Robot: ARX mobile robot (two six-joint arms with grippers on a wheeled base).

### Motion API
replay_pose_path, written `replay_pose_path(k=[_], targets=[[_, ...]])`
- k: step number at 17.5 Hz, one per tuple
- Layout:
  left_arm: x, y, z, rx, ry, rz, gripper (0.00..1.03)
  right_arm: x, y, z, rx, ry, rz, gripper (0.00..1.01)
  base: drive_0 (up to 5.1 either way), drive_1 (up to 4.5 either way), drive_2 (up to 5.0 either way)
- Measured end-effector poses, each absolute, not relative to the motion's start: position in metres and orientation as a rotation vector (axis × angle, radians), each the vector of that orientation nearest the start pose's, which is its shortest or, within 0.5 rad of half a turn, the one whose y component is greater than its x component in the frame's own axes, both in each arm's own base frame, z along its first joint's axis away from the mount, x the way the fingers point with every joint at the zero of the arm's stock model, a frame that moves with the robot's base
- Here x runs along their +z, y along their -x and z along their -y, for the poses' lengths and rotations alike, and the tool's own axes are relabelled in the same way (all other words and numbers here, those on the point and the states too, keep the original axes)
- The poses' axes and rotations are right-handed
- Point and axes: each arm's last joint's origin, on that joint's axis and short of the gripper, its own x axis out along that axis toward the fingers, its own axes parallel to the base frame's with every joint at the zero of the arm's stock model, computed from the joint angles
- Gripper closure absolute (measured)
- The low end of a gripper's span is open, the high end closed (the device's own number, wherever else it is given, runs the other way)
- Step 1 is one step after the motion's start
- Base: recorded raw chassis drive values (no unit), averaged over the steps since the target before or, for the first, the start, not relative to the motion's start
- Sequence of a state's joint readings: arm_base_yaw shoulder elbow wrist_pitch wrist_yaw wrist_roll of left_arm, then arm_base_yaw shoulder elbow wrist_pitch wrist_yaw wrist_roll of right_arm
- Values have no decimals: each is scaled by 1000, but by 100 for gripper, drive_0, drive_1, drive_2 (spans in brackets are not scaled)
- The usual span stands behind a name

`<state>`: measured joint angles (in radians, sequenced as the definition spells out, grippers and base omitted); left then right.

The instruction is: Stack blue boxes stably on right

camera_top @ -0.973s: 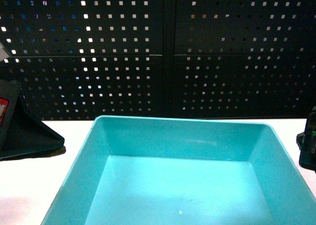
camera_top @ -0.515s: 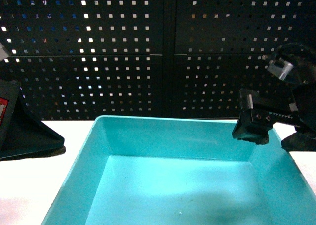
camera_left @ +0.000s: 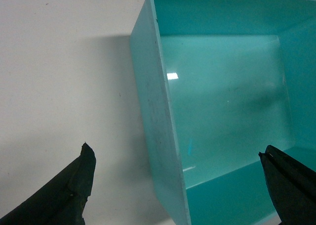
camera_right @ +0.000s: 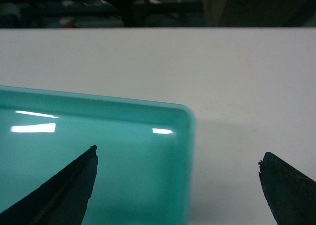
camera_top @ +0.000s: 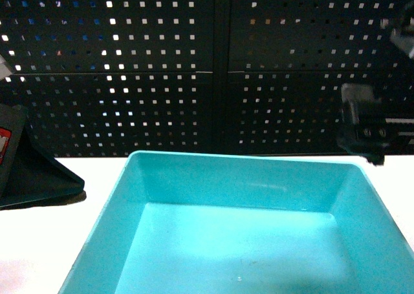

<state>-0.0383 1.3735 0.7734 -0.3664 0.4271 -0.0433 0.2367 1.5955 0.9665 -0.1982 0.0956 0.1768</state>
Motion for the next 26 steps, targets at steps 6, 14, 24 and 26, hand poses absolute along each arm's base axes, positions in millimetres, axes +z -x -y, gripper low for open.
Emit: replay_pose_path(k=[6, 14, 24, 26], targets=[[196, -257, 22, -408, 227, -966, 5, 119, -344, -56, 93, -66, -1252, 3, 0, 0, 0], [196, -257, 22, -408, 227, -966, 5, 107, -343, -63, 137, -75, -1257, 13, 0, 0, 0], [196, -257, 22, -408, 227, -966, 5, 112, -333, -75, 109, -6, -1213, 86, 0, 0, 0], [196, -257, 22, -408, 227, -966, 5, 112, -332, -76, 93, -12, -1214, 100, 0, 0, 0]])
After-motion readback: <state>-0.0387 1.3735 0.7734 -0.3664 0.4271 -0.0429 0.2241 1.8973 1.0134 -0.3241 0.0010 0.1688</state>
